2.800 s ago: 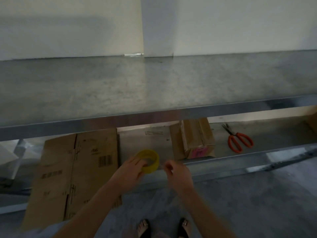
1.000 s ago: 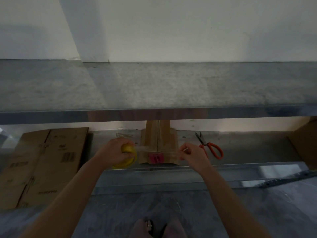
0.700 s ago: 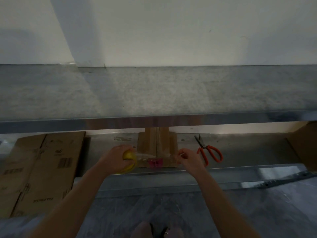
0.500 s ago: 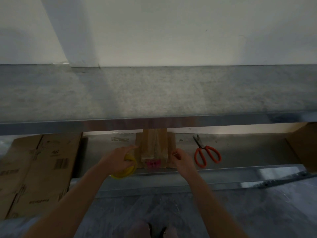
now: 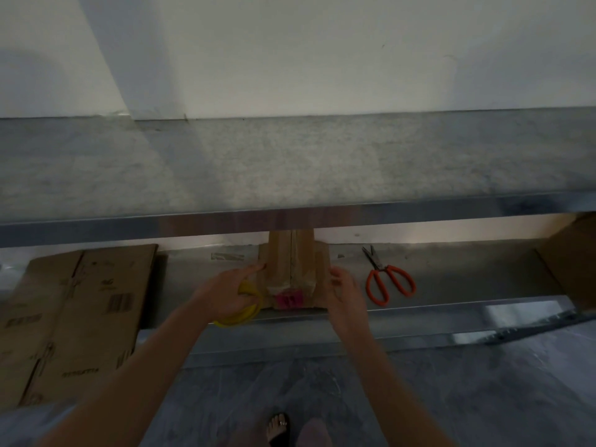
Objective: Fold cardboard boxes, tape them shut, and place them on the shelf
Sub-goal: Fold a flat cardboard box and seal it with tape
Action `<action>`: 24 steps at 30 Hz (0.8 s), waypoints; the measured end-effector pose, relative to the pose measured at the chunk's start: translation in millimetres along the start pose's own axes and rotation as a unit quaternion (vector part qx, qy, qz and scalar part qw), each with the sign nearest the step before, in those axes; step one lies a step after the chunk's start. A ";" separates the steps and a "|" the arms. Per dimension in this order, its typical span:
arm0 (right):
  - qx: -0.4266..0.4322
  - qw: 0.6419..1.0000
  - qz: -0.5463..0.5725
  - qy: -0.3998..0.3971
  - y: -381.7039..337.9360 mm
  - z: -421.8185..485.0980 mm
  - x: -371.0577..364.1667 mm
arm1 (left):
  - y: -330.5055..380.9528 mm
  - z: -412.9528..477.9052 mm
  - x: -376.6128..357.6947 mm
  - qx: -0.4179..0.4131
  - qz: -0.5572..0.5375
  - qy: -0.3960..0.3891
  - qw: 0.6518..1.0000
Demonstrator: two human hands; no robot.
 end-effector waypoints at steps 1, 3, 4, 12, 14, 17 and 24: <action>0.045 0.999 -0.011 -0.013 -9.4 -3.4 1.6 | -0.4 0.0 -0.2 0.004 -0.001 0.001 1.000; 0.091 0.992 -0.055 -0.063 -23.2 -1.7 -4.4 | -0.4 0.8 -1.3 0.002 -0.006 0.005 1.000; 0.085 0.989 -0.080 -0.086 -26.3 1.6 -9.9 | 1.0 0.2 -1.3 -0.004 -0.008 0.004 1.000; 0.013 0.996 -0.001 -0.092 -16.9 13.8 -26.9 | -21.9 -21.7 8.4 0.017 -0.259 0.004 0.966; 0.002 0.995 0.028 -0.092 -13.8 17.5 -30.3 | -23.1 -22.8 7.1 0.020 -0.258 0.015 0.966; -0.022 0.989 0.116 -0.090 -7.4 16.2 -35.8 | -22.4 -17.3 8.7 0.021 -0.120 0.038 0.992; -0.018 0.974 0.202 -0.097 -6.4 8.9 -50.0 | -32.6 -1.4 5.0 0.008 0.051 0.041 0.998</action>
Point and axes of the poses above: each hand's wrist, its own z-axis towards the middle knuckle, its own x-axis out of the back of the hand, y = z × x, the point moved 3 cm from there along z, towards the middle knuckle, and after that the axes turned 6 degrees about -z, right-handed, at the moved point
